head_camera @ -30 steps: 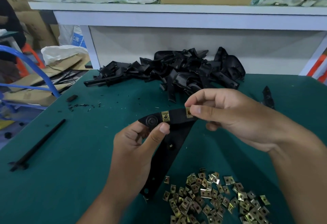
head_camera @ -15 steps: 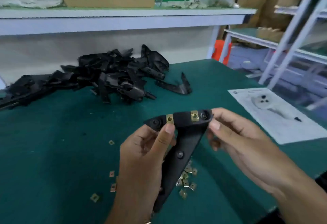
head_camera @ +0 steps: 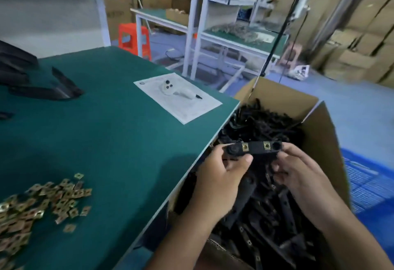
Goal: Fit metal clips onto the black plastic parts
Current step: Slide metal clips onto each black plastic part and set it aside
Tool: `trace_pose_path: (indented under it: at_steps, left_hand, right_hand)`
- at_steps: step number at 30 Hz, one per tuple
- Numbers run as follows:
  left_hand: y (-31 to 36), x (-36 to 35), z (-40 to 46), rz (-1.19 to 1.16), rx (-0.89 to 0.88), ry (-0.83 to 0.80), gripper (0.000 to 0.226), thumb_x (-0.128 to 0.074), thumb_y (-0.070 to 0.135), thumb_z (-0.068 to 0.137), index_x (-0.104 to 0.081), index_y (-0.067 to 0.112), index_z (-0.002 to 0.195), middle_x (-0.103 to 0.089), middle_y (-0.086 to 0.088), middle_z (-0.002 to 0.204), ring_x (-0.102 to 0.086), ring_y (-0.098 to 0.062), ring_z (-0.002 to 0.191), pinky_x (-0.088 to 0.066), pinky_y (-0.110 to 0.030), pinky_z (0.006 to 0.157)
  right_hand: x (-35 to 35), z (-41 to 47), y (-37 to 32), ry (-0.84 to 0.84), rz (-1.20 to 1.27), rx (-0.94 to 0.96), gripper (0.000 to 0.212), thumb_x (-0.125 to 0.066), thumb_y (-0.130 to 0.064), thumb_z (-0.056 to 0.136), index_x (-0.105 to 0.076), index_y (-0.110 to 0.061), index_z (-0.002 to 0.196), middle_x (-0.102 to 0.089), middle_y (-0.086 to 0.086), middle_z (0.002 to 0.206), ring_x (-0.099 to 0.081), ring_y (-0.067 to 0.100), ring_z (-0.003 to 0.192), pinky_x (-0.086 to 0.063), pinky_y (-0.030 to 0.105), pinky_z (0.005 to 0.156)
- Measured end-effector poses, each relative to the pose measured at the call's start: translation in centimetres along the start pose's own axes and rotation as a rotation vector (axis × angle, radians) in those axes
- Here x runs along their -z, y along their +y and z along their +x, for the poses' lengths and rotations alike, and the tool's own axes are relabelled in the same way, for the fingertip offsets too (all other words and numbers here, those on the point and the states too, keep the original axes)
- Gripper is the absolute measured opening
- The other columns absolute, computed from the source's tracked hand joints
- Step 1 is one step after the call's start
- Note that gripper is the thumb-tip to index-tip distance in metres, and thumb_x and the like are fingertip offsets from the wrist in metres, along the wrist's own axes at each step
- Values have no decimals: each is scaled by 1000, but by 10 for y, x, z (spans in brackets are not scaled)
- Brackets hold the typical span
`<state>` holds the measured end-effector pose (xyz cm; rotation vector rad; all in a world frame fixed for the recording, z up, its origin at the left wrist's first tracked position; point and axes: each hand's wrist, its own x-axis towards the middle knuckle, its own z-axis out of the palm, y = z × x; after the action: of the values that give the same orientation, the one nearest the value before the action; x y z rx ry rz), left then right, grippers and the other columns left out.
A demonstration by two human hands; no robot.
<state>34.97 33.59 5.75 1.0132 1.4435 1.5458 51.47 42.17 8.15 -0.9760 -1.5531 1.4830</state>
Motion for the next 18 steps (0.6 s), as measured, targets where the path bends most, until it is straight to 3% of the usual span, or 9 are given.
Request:
trace_pose_path:
  at_steps: [2,4,6,8,10,12,16,18]
  left_hand:
    - [-7,3,6,101,66,-2,54,-65,54,91,-47,29,135,-54,16,125,-54,5,111,-39,-10,84]
    - [-11,15,5,79,85,14,55,-62,56,92,-43,28,137,-54,17,127,-52,10,113,-38,-9,84]
    - [-8,35,0,49,74,54,41,-61,49,95,-47,30,129,-62,16,120,-57,16,103,-39,-3,80]
    - [-4,60,-8,44,69,127,29,-60,40,98,-50,30,123,-66,10,114,-63,8,101,-42,-9,84]
    - [3,85,-19,77,50,208,21,-58,33,100,-52,30,119,-67,2,114,-65,-7,105,-45,-20,91]
    - [10,112,-35,123,16,287,19,-58,30,101,-52,29,120,-69,1,112,-65,-11,104,-47,-25,94]
    - [18,177,-60,307,-25,454,34,-55,46,94,-52,33,125,-70,12,107,-63,-2,101,-48,-22,91]
    - [22,218,-66,369,-4,590,28,-56,41,96,-52,34,124,-70,12,104,-64,2,93,-49,-18,81]
  right_hand:
    - [10,5,13,177,-199,1,26,-58,-11,99,-69,-31,111,-66,-5,105,-57,7,75,-46,22,64]
    - [15,8,23,269,-340,19,35,-60,-7,98,-64,-38,113,-64,-8,119,-59,4,82,-48,24,70]
    - [11,9,29,255,-361,39,35,-62,-9,97,-64,-44,106,-63,-4,103,-56,3,72,-46,29,66]
    - [-2,9,30,207,-351,56,34,-63,-11,97,-66,-45,101,-59,1,87,-51,1,61,-46,24,58]
    - [-27,11,28,134,-297,95,32,-64,-10,96,-68,-41,101,-63,0,85,-51,0,61,-44,15,54]
    - [-62,11,26,-6,-262,130,34,-65,-3,94,-71,-36,101,-67,-5,80,-51,-1,59,-41,10,52]
    - [-141,5,24,-325,-392,232,47,-71,7,86,-71,-38,98,-70,-5,79,-58,13,60,-42,8,58]
    - [-186,0,24,-467,-492,379,39,-77,-9,86,-70,-46,97,-70,-15,89,-64,9,73,-46,7,64]
